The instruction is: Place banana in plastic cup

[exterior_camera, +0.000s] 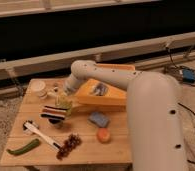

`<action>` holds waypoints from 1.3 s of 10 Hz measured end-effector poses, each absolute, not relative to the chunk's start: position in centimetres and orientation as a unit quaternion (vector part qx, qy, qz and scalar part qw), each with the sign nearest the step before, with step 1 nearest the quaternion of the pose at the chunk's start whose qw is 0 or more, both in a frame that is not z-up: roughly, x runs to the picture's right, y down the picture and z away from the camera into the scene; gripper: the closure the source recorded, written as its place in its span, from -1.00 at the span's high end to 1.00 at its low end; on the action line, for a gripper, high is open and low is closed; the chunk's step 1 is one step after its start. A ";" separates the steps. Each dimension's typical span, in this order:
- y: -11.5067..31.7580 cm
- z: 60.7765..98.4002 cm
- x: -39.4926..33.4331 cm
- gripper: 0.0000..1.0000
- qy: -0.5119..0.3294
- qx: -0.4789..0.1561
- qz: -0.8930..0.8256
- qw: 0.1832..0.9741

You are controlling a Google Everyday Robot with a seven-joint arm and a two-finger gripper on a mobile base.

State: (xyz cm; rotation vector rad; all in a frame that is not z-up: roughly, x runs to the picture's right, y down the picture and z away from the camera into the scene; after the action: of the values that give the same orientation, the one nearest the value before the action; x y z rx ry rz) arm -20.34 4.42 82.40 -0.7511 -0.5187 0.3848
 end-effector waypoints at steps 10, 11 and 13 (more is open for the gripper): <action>6.7 82.5 -20.2 0.38 -0.249 -0.389 0.200 0.864; 6.8 82.5 -20.1 0.55 -0.249 -0.390 0.201 0.863; 6.9 82.5 -20.2 0.60 -0.250 -0.390 0.203 0.863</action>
State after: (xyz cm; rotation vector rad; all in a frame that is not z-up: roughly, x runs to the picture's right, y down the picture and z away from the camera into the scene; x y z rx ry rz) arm -20.16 6.88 82.50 -0.8181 -0.5233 0.4246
